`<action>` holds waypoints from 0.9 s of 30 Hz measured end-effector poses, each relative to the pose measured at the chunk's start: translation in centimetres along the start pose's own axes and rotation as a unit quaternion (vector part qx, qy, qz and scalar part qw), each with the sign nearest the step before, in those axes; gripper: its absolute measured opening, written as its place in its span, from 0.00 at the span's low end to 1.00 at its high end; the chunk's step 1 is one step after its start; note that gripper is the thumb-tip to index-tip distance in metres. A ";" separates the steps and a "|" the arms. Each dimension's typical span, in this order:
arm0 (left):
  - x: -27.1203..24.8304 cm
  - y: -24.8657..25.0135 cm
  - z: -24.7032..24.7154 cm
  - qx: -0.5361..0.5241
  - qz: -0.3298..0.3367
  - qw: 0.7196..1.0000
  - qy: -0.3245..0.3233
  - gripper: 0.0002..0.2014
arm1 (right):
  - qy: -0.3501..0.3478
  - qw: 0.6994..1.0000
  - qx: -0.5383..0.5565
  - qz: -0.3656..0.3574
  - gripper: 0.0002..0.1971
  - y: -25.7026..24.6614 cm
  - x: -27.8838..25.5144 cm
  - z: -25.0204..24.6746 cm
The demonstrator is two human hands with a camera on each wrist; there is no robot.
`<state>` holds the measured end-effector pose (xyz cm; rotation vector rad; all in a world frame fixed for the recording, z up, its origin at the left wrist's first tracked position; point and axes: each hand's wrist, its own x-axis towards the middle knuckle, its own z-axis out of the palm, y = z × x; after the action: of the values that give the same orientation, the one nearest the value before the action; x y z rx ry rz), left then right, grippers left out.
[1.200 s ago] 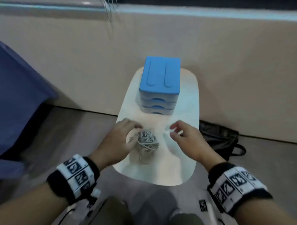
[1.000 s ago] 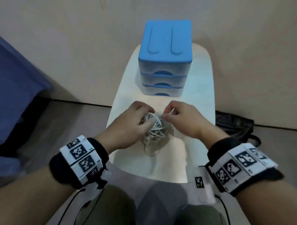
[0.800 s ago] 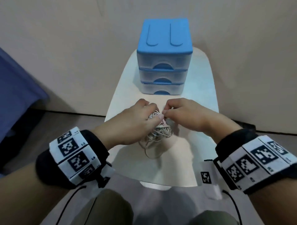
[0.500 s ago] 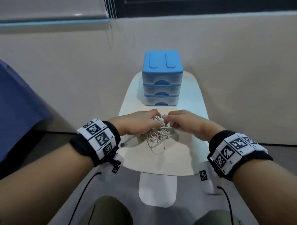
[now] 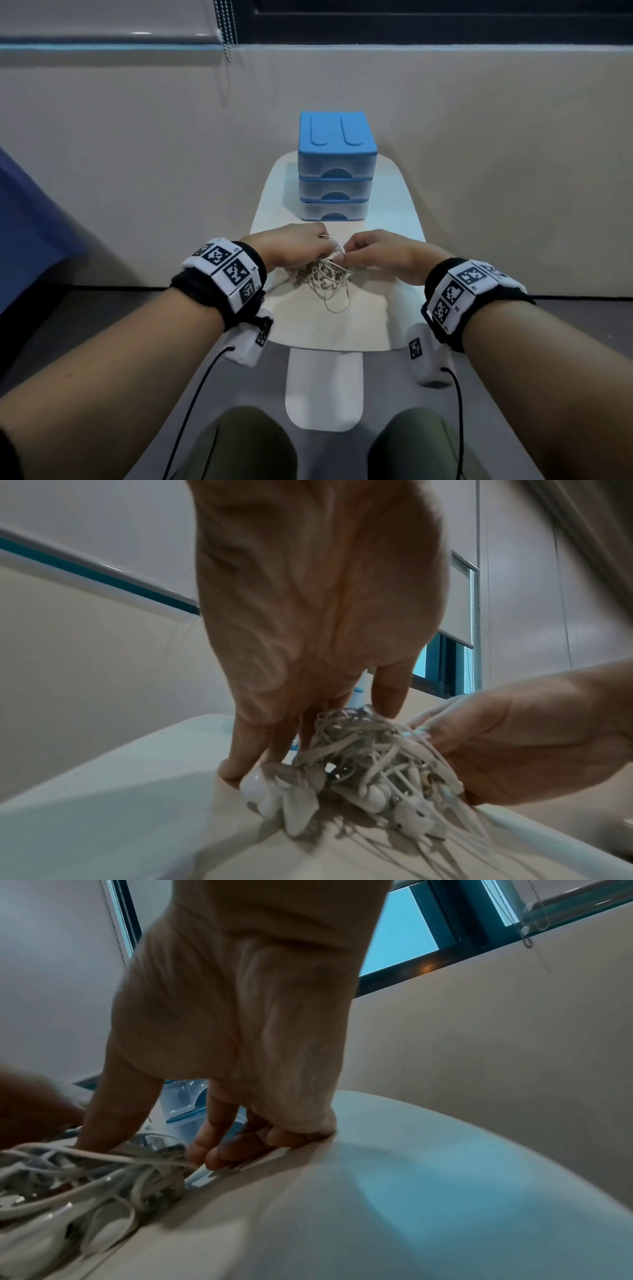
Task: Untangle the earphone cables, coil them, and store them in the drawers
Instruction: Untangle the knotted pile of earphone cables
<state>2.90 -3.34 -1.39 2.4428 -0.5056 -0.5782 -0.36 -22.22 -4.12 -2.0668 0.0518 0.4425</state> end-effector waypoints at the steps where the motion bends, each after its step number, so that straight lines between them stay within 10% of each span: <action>1: 0.1 0.0 -0.1 -0.019 0.003 1.000 -0.007 0.15 | -0.003 1.000 0.002 0.007 0.12 -0.2 0.2 -0.1; 19: -0.6 -0.2 0.4 -0.151 -0.015 0.988 0.001 0.11 | -0.025 0.998 0.063 -0.006 0.03 0.4 1.1 -1.6; 27: -0.1 0.2 2.4 -0.216 -0.054 0.956 0.192 0.08 | 0.005 0.979 0.201 -0.025 0.04 1.3 0.0 -1.5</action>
<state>1.53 -4.51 -2.98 2.0921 -0.0729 -0.2110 -0.18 -24.19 -4.51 -1.6693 0.0872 0.3584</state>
